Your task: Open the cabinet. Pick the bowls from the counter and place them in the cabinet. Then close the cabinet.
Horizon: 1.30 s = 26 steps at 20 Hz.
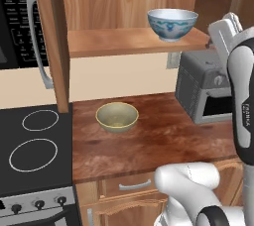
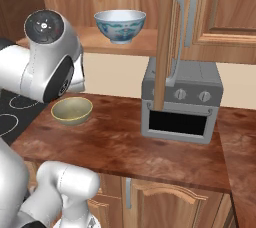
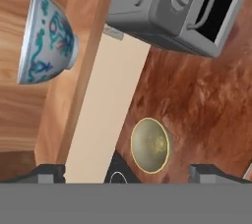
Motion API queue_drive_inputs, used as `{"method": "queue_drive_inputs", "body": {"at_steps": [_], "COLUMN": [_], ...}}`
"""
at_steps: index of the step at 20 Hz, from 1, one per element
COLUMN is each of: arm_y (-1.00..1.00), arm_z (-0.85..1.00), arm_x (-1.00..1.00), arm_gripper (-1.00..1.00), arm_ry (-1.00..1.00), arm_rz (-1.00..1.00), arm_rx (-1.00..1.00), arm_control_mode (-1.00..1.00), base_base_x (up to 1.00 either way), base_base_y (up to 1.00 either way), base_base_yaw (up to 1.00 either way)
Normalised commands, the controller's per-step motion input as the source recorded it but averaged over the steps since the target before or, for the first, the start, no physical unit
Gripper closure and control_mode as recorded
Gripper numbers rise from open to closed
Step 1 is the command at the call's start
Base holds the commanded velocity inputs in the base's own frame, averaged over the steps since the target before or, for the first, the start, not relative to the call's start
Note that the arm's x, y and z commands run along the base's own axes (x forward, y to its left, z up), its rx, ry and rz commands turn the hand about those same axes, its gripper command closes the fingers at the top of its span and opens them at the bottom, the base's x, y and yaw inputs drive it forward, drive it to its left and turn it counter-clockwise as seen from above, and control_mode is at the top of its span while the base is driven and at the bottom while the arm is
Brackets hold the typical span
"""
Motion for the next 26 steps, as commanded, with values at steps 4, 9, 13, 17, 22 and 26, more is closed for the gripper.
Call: {"method": "queue_drive_inputs", "body": {"at_steps": [4, 9, 13, 17, 22, 26], "arm_y": [0.44, 0.51, 0.43, 0.46, 0.03, 0.0], "arm_z": [-0.49, -0.62, -0.65, -0.61, -0.49, -0.49], "arm_x": [0.0, 0.0, 0.13, 0.33, 0.37, 0.36], "arm_gripper": [-1.0, -1.0, -1.0, -1.0, -1.0, -1.0], "arm_ry": [0.0, 0.03, 0.09, 0.09, 0.01, -0.06], "arm_rz": [0.13, 0.14, 0.17, 0.22, 0.11, 0.0], "arm_rx": [-0.03, -0.01, -0.06, -0.09, -0.01, 0.0], "arm_control_mode": [-1.0, -1.0, -1.0, -1.0, -1.0, -1.0], "base_base_x": [0.0, 0.0, 0.0, 0.0, 0.0, 0.0], "base_base_y": [0.0, 0.0, 0.0, 0.0, 0.0, 0.0], "base_base_yaw": [0.0, 0.0, 0.0, 0.0, 0.0, 0.0]}}
